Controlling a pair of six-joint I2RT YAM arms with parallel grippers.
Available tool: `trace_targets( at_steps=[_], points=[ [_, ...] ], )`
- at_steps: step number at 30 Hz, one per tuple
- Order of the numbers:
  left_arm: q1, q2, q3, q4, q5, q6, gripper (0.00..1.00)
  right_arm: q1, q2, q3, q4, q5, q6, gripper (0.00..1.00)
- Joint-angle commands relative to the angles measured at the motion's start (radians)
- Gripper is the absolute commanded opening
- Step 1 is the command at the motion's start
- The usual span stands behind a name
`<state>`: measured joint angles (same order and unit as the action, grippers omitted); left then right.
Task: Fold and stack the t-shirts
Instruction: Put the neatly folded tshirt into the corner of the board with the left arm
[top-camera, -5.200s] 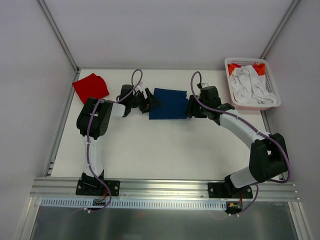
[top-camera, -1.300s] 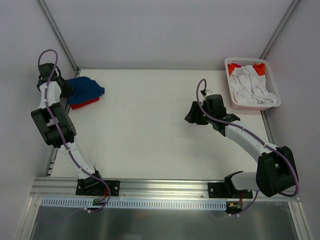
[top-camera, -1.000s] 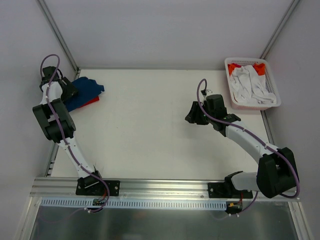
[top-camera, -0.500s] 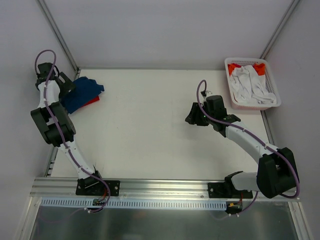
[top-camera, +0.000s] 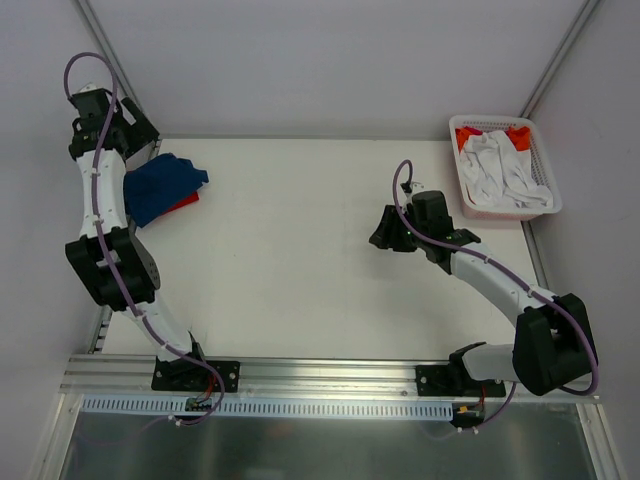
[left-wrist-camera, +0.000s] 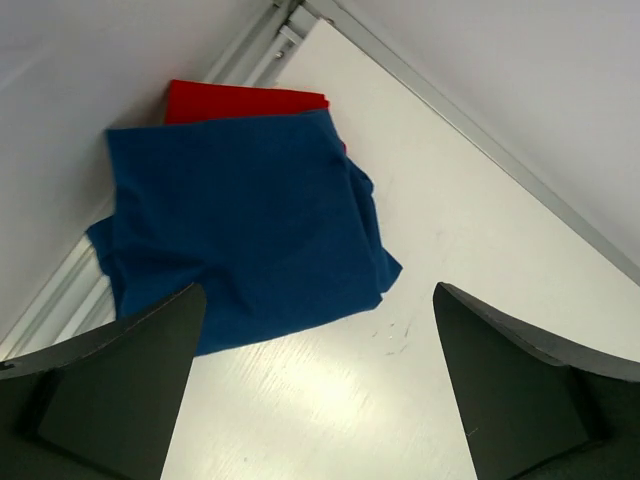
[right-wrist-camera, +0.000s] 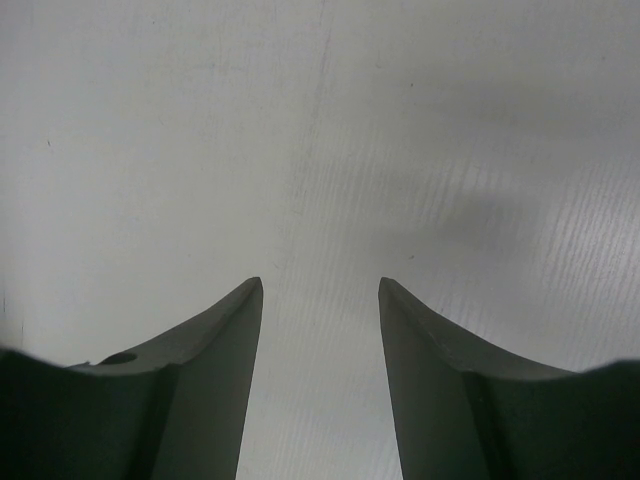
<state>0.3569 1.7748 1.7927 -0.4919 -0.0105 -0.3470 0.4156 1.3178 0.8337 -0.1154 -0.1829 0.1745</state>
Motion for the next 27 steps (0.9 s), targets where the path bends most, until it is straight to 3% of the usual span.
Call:
trace_targets(
  at_steps=[1,9,16,20,27],
  points=[
    [-0.025,0.118,0.066,-0.01,0.035,0.019,0.99,-0.003,-0.023,-0.01,0.026,-0.017,0.008,0.53],
    [-0.035,0.334,0.152,-0.019,-0.025,0.032,0.99,-0.005,-0.035,-0.012,0.011,-0.003,-0.004,0.53],
    [-0.035,0.4,0.132,-0.057,-0.057,0.023,0.99,-0.006,-0.023,-0.001,0.013,-0.006,-0.004,0.54],
    [-0.036,0.425,0.073,-0.068,0.003,0.028,0.99,-0.006,-0.025,0.002,0.014,-0.006,-0.004,0.54],
    [-0.105,0.456,0.025,-0.1,0.017,0.149,0.99,-0.006,-0.057,-0.016,0.023,-0.012,0.008,0.53]
  ],
)
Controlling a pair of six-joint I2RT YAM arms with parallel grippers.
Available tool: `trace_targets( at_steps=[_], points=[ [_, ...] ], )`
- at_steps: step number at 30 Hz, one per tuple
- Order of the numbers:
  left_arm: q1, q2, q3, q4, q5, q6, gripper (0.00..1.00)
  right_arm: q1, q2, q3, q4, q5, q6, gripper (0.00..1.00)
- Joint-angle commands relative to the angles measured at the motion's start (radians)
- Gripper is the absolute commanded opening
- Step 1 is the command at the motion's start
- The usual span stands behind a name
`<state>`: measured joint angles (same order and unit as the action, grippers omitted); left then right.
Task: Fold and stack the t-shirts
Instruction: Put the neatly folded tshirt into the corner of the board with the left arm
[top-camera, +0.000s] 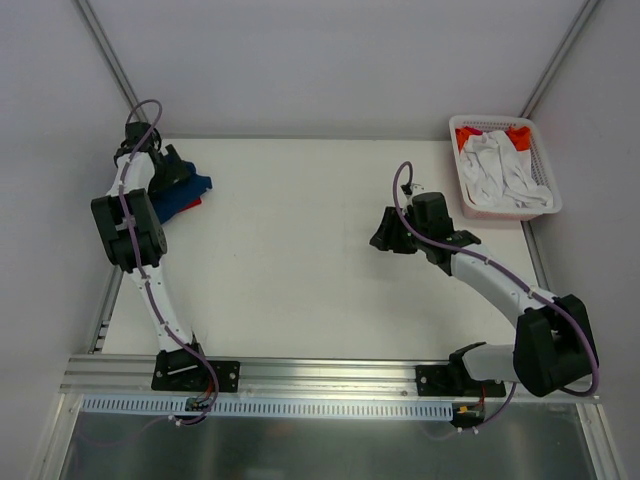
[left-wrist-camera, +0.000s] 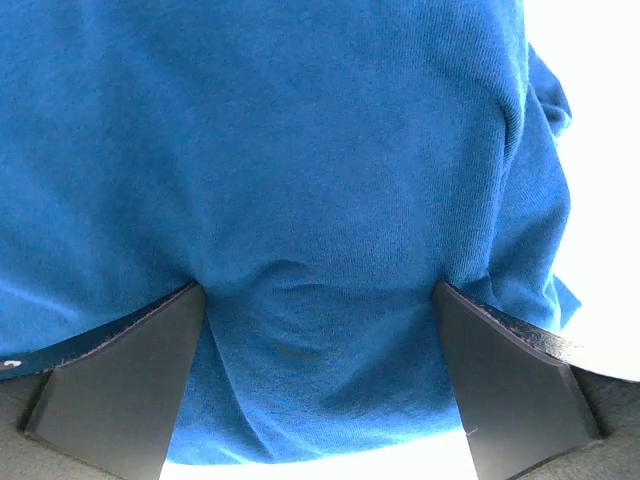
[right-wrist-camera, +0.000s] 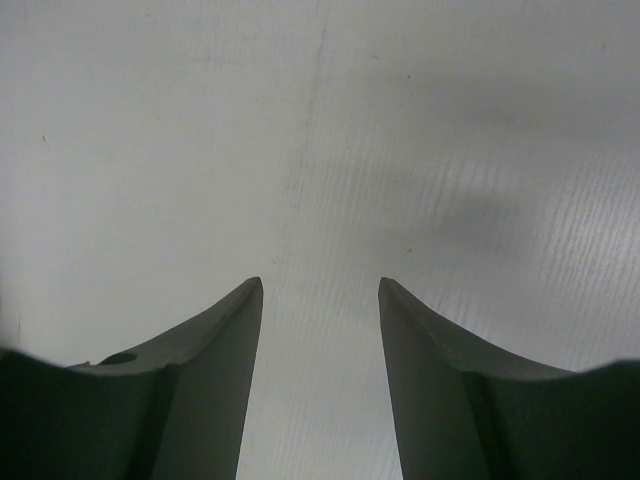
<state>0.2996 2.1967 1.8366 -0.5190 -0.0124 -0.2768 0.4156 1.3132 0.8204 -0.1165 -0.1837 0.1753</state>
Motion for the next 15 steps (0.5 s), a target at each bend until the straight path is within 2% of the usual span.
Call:
trace_targets(
  at_steps=[1,15],
  points=[
    [-0.06,0.037,-0.014,-0.081,0.019,0.085,0.99,-0.008,-0.063,-0.006,0.026,-0.008,0.009,0.54],
    [-0.145,0.093,0.061,-0.085,0.086,0.306,0.99,-0.014,-0.172,-0.029,-0.023,0.006,0.007,0.54]
  ],
)
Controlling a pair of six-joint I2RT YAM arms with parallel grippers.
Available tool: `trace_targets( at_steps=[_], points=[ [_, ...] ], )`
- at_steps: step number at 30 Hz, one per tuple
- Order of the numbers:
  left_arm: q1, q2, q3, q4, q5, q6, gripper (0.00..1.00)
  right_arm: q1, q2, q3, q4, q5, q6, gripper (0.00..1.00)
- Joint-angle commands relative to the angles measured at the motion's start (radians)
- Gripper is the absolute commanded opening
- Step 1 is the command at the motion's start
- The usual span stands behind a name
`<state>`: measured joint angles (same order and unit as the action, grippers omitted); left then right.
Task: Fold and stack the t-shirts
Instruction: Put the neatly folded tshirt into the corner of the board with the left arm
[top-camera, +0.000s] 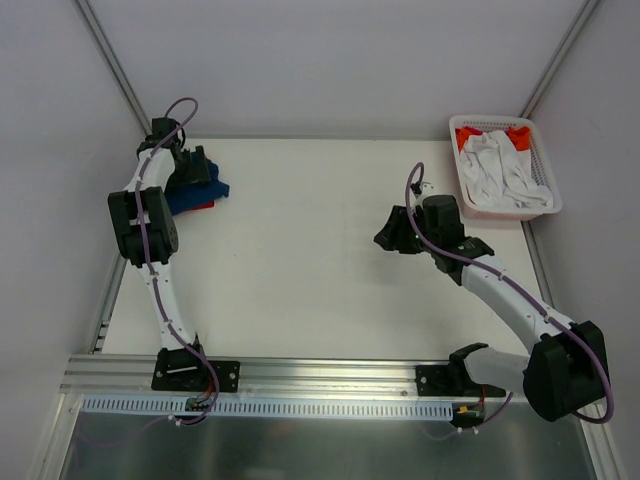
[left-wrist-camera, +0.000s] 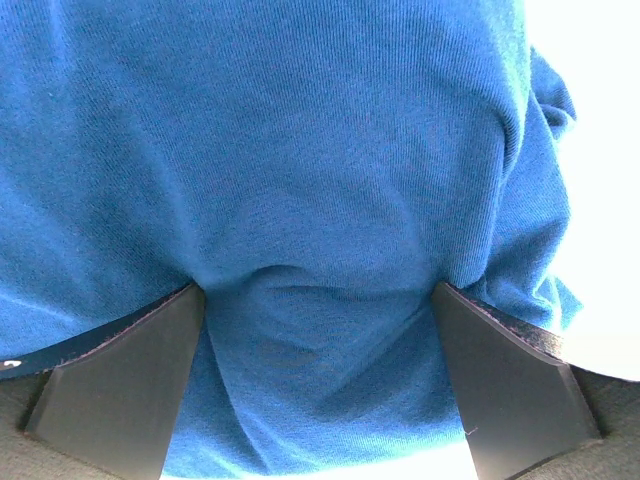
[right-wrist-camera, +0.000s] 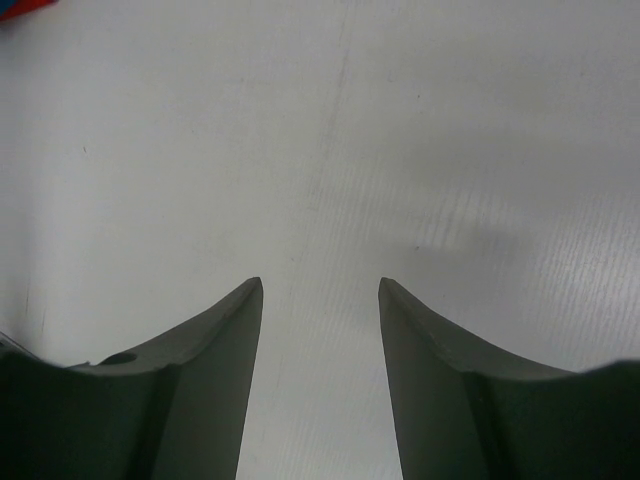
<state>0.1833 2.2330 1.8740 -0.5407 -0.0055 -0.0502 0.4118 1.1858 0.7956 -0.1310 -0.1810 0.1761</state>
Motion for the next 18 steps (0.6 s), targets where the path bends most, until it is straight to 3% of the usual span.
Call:
trace_targets(
  at_steps=[1,18],
  points=[
    [-0.031,0.062,0.031,-0.062,0.093,0.09,0.99,-0.01,-0.049,-0.007,-0.012,0.006,0.005,0.54],
    [-0.108,0.134,0.137,-0.062,0.136,0.174,0.99,-0.016,-0.055,-0.021,-0.024,0.009,0.005,0.54]
  ],
)
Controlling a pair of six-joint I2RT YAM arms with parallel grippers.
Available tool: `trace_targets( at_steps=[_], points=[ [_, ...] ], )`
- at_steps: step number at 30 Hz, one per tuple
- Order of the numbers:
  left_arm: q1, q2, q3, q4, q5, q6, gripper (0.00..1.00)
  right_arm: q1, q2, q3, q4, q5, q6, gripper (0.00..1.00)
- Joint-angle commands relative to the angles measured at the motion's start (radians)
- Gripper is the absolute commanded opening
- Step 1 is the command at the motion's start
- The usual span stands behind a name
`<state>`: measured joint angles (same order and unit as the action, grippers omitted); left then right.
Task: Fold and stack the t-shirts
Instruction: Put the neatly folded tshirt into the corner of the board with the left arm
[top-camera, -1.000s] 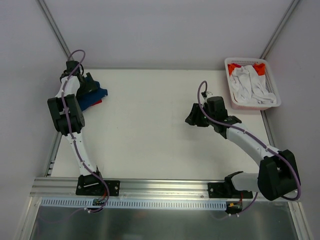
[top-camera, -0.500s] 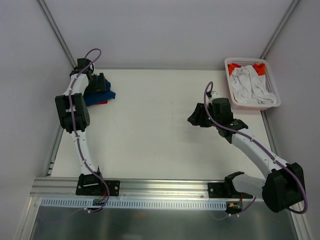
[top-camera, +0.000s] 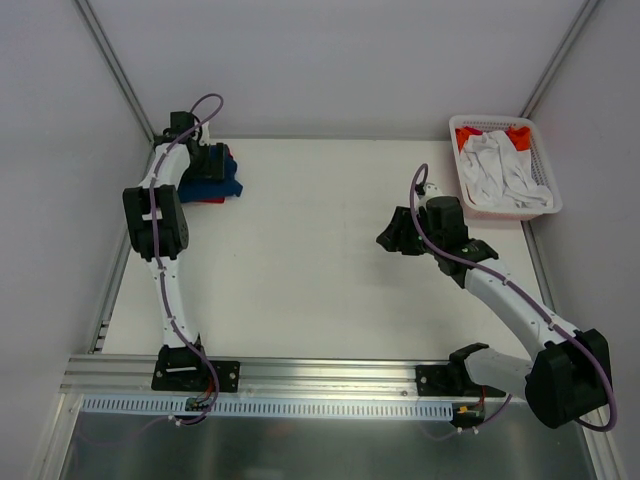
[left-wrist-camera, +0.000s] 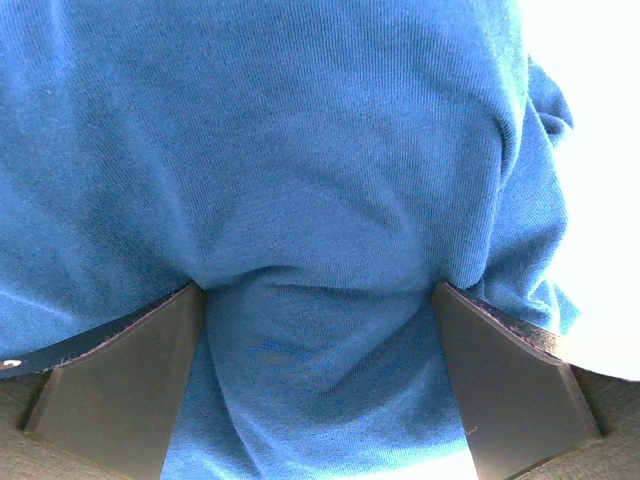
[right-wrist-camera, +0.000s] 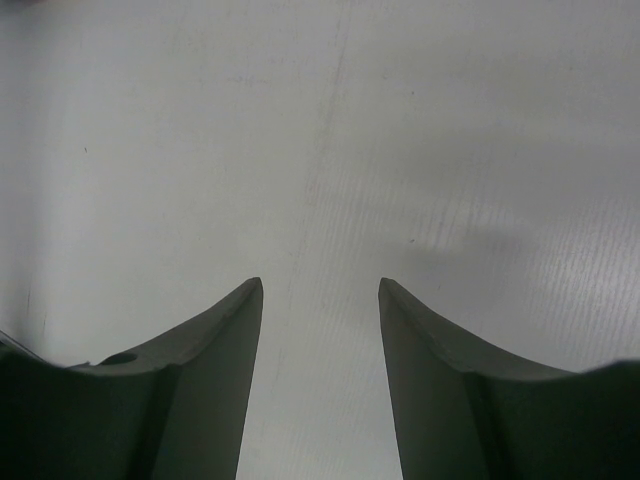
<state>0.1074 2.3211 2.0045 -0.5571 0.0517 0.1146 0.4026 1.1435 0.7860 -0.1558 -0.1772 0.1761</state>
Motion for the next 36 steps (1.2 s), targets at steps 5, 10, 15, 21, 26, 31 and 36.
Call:
trace_targets(
  at_steps=[5,10,15,21,26,31,36],
  points=[
    [-0.043,-0.003,0.007,-0.047,0.054,0.008,0.99,-0.007,0.002,-0.016,0.012,0.002,0.008,0.54],
    [-0.052,-0.069,-0.009,-0.047,0.001,0.003,0.99,-0.007,0.002,-0.019,0.016,0.001,0.01,0.54],
    [-0.055,-0.183,-0.021,-0.047,-0.029,-0.009,0.99,-0.007,-0.004,-0.024,0.012,0.002,0.006,0.54],
    [-0.058,-0.337,-0.012,-0.046,-0.07,-0.016,0.99,-0.007,-0.011,-0.031,0.006,0.004,0.002,0.54],
    [-0.069,-0.491,-0.029,-0.046,-0.055,-0.073,0.99,-0.008,-0.008,-0.036,0.001,0.015,-0.006,0.54],
    [-0.133,-0.675,-0.151,-0.032,0.019,-0.165,0.99,-0.005,0.022,-0.018,-0.033,0.013,-0.006,0.56],
    [-0.232,-0.816,-0.352,0.049,0.054,-0.248,0.99,-0.007,0.033,-0.005,-0.056,0.021,-0.004,0.57]
  ],
)
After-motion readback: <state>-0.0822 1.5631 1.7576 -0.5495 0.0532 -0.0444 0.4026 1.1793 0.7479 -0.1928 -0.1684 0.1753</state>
